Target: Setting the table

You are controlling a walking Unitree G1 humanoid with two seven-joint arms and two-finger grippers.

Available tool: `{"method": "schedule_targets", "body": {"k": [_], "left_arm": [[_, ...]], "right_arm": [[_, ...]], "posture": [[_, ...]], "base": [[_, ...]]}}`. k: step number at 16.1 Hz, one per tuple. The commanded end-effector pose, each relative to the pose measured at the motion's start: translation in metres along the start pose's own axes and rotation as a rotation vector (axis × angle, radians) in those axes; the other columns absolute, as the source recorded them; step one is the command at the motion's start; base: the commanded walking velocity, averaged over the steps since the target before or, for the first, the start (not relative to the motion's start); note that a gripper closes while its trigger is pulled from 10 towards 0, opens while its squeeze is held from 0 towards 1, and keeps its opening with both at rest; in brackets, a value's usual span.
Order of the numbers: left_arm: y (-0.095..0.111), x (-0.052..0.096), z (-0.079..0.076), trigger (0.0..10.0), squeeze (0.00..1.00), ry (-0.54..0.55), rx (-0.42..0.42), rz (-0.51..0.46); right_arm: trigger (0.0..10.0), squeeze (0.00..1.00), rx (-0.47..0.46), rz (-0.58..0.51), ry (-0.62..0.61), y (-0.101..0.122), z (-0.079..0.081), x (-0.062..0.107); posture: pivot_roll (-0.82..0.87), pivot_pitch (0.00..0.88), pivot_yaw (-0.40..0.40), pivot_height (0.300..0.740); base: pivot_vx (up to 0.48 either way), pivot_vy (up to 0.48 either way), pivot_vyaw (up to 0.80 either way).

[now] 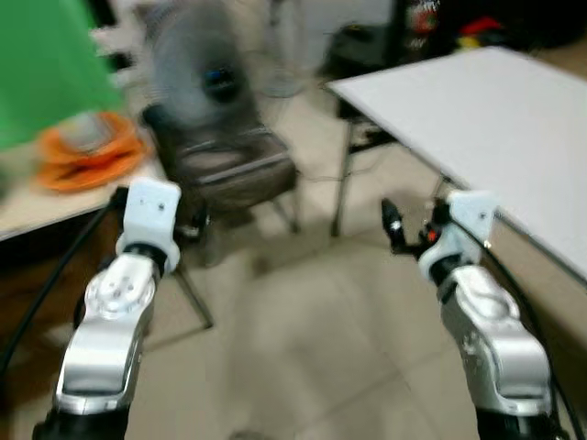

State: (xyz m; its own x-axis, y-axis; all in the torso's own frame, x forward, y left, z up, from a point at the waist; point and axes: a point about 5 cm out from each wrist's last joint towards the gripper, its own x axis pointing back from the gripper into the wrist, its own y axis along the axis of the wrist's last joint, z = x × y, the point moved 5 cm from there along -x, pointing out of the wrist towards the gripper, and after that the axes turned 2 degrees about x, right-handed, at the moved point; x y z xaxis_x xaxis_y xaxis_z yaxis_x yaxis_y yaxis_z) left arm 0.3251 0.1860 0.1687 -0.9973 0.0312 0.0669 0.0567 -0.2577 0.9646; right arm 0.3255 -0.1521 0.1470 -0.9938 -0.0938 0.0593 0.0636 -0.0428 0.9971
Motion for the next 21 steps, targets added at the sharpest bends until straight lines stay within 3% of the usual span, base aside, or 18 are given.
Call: {"method": "schedule_targets", "body": {"k": [1,5,7,8,9,10,12,15,18,21], "left_arm": [[-0.004,0.001,0.006,10.0,0.00,0.015,-0.003,0.019],[-0.004,-0.002,0.005,10.0,0.00,0.016,0.011,0.020],[0.000,-0.004,0.007,10.0,0.00,0.028,0.029,0.004],[0.000,-0.004,0.006,10.0,0.00,0.024,0.028,0.005],[0.000,-0.004,0.006,10.0,0.00,0.024,0.028,0.005],[-0.002,-0.004,0.002,10.0,0.00,0.001,0.010,0.007],[-0.001,-0.003,0.000,10.0,0.00,-0.008,0.031,-0.003],[0.000,-0.003,-0.002,10.0,0.00,-0.020,0.039,-0.009],[0.001,-0.004,-0.003,10.0,0.00,-0.026,0.034,-0.011],[0.003,-0.005,-0.004,10.0,0.00,-0.038,0.036,-0.019]], "right_arm": [[10.0,1.00,-0.008,-0.016,0.023,0.004,0.009,-0.002],[10.0,1.00,-0.012,-0.022,0.008,0.004,0.006,-0.002],[10.0,1.00,-0.029,-0.023,-0.023,0.004,0.002,-0.002],[10.0,0.93,-0.027,-0.019,-0.029,0.004,0.000,-0.003],[10.0,0.93,-0.027,-0.019,-0.029,0.004,0.000,-0.003],[10.0,0.00,0.001,-0.027,-0.037,0.007,-0.001,-0.004],[10.0,0.00,-0.028,-0.032,-0.031,0.009,0.001,-0.005],[10.0,0.00,0.003,-0.092,-0.023,0.021,0.001,-0.008],[10.0,0.00,-0.082,-0.150,-0.075,0.030,-0.008,-0.008],[10.0,0.00,-0.087,-0.073,-0.027,0.016,-0.004,-0.009]], "posture": [[0.06,0.000,0.063,0.740],[0.06,0.000,0.077,0.740],[0.06,0.000,0.074,0.740],[0.06,0.000,0.074,0.740],[0.06,0.000,0.074,0.740],[0.06,0.000,0.068,0.740],[0.07,0.000,0.060,0.740],[0.07,0.000,0.055,0.740],[0.07,0.000,0.051,0.740],[0.07,0.000,0.057,0.740]], "base": [[0.000,0.289,0.80],[0.000,0.285,0.80],[0.000,0.000,0.00],[0.000,0.000,0.00],[0.000,0.000,0.00],[0.000,0.000,0.00],[0.000,0.000,0.00],[0.089,0.000,0.00],[0.266,0.000,0.00],[0.275,0.000,0.00]]}}
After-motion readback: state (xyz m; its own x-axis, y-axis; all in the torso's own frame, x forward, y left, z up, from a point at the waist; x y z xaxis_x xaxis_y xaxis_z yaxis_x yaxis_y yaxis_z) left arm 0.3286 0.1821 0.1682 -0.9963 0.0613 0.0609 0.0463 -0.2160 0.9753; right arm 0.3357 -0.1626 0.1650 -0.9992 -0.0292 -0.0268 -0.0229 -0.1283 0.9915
